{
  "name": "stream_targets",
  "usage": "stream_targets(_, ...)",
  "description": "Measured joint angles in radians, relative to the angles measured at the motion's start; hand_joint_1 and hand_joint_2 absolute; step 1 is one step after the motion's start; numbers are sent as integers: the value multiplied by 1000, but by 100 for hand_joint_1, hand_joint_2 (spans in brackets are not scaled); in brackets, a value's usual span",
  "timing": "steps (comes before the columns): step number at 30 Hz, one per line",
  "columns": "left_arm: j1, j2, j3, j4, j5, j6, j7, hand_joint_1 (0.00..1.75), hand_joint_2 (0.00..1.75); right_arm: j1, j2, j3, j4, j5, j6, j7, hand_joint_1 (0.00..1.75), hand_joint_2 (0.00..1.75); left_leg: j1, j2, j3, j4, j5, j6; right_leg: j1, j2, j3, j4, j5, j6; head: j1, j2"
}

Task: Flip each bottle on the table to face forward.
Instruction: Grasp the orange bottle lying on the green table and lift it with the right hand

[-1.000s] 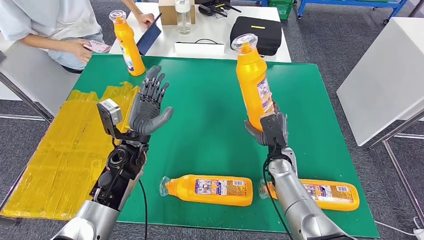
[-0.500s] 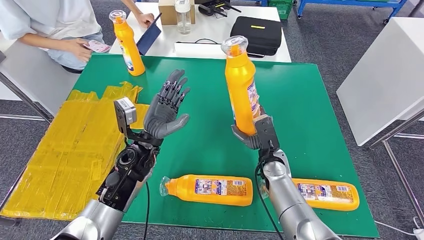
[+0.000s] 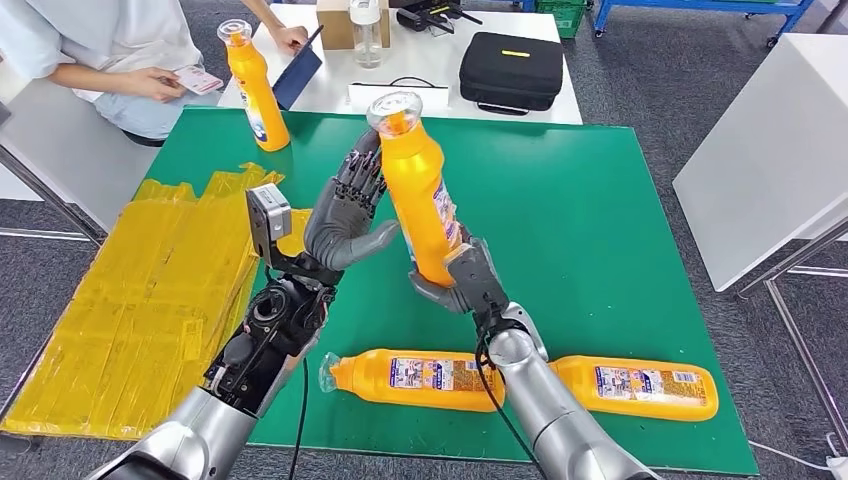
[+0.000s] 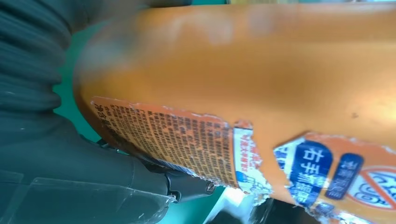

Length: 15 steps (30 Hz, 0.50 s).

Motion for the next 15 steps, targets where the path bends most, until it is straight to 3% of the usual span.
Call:
stream_targets(8, -24, 0, 6, 69, 18, 0, 7, 0, 175, 25, 7, 109, -37, 69, -41, 42, 175, 175, 0, 0, -1, 0, 0, 0, 0, 0, -1, 0, 0, 0, 0, 0)
stream_targets(15, -41, 0, 6, 117, 19, -4, 13, 0, 175, 33, 0, 142, -56, 80, -68, 58, 175, 175, 0, 0, -1, 0, 0, 0, -1, 0, -1, 0, 0, 0, 0, 0)
